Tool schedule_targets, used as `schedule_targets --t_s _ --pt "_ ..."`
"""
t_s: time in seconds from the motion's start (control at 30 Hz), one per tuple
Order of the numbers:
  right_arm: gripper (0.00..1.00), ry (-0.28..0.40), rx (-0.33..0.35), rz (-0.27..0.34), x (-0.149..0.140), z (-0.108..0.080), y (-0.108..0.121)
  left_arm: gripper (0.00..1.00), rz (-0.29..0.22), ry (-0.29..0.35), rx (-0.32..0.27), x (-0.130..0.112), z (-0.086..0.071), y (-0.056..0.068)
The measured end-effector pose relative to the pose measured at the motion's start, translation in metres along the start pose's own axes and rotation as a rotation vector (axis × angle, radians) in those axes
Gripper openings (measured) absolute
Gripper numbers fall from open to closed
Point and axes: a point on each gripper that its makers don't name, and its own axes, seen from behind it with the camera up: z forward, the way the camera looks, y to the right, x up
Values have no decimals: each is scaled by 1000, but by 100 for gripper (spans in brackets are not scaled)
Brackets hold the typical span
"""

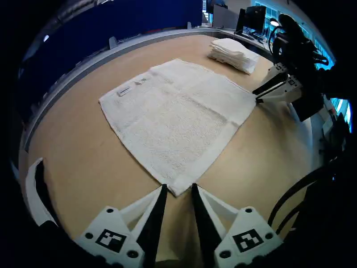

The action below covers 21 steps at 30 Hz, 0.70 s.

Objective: Fold towel

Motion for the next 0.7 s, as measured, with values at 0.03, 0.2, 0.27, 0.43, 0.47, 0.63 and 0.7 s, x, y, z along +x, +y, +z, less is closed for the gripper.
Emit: schedule_targets --t_s 0.03,0.2,0.27,0.43,0.47,0.63,0.7 --pt "28 1 -1 0 0 0 0 35 2 -1 0 0 0 0" --pt "22 2 -2 2 -1 -1 2 25 6 -5 2 0 0 1" --pt "21 1 -1 6 -1 -1 2 24 4 -11 4 1 -2 0" --pt "16 0 7 3 0 -1 2 14 6 -17 27 1 -1 -7" --pt "16 1 8 -1 0 -2 2 9 7 -16 40 1 -1 -11" --pt "14 6 18 -25 4 -4 -1 8 35 -16 66 2 0 -16" --pt "13 9 15 -31 5 -4 -1 8 39 -17 66 2 0 -16"
